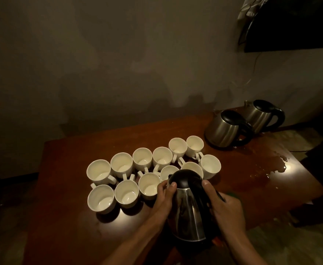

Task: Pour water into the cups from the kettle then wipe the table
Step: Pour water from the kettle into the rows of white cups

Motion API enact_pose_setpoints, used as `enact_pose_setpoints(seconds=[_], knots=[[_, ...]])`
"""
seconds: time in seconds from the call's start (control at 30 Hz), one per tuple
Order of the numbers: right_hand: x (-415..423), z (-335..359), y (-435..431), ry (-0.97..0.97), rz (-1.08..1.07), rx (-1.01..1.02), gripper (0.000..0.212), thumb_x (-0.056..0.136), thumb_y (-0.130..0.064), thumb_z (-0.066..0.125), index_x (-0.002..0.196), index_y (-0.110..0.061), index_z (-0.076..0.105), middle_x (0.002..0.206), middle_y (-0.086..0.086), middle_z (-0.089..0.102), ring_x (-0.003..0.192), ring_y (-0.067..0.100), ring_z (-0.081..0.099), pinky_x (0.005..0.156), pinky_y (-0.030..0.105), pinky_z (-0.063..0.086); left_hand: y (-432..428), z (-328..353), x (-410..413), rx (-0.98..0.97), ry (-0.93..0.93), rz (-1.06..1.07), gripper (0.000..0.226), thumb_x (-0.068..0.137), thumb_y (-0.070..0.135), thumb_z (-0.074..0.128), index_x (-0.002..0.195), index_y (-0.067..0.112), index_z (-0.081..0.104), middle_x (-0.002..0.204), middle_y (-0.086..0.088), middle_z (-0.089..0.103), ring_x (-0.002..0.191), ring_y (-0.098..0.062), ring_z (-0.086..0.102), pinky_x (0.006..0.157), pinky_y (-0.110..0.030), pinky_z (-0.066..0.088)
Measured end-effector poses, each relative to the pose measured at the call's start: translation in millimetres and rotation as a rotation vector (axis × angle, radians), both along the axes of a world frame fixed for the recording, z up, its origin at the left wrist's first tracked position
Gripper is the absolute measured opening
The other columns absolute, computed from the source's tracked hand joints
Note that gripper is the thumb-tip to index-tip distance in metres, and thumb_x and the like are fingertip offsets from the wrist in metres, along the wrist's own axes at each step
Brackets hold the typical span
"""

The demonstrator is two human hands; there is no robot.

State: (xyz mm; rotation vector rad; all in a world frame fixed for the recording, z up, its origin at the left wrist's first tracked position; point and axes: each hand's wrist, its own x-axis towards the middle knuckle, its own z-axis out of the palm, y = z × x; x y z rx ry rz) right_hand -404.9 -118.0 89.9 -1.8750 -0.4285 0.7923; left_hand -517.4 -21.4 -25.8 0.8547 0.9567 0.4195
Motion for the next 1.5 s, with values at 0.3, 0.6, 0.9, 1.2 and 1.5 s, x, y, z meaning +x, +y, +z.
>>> enact_pose_setpoints(seconds=[0.3,0.6,0.9,1.2,1.5], knots=[[-10.6,1.6,-4.0,-0.031,0.018,-0.026,0.051,0.086,-0.051,0.067,0.056,-0.011,0.056,0.041,-0.007,0.054,0.037,0.002,0.050,0.037,0.011,0.035,-6.1,-8.2,-7.9,-0.082,-0.002,0.058,0.061,0.058,0.086,0.072,0.109,0.057,0.054,0.133,-0.005,0.061,0.122,-0.031,0.061,0.105,-0.055,0.047],[-18.4,0.9,-4.3,-0.049,0.077,-0.061,0.052,0.083,-0.056,0.067,0.054,-0.015,0.054,0.041,-0.008,0.054,0.036,0.000,0.049,0.037,0.012,0.034,-9.6,-6.2,-17.2,-0.023,-0.010,0.124,0.095,0.055,0.084,0.065,0.134,0.036,0.043,0.131,-0.008,0.058,0.121,-0.029,0.059,0.107,-0.053,0.047],[-28.3,4.4,5.1,-0.061,0.152,-0.097,0.049,0.082,-0.057,0.069,0.059,-0.015,0.059,0.044,-0.008,0.058,0.037,-0.001,0.052,0.039,0.013,0.036,-11.7,-13.8,-34.6,0.021,-0.021,0.146,0.112,0.050,0.095,0.061,0.142,0.035,0.038,0.135,-0.005,0.056,0.123,-0.027,0.057,0.108,-0.053,0.045],[-40.0,8.1,21.4,-0.095,0.164,-0.138,0.048,0.080,-0.058,0.071,0.060,-0.016,0.061,0.046,-0.007,0.061,0.037,-0.001,0.054,0.045,0.019,0.037,-5.3,-14.6,-45.9,-0.022,-0.047,0.145,0.116,0.048,0.096,0.063,0.144,0.039,0.032,0.139,-0.005,0.053,0.125,-0.028,0.055,0.110,-0.054,0.044],[-45.7,15.6,35.2,-0.151,0.184,-0.223,0.051,0.082,-0.057,0.068,0.055,-0.016,0.052,0.037,-0.009,0.050,0.033,0.001,0.045,0.044,0.019,0.031,-3.1,-16.4,-50.4,-0.063,-0.079,0.129,0.093,0.058,0.090,0.059,0.132,0.038,0.035,0.132,-0.003,0.054,0.122,-0.025,0.056,0.110,-0.051,0.044]])
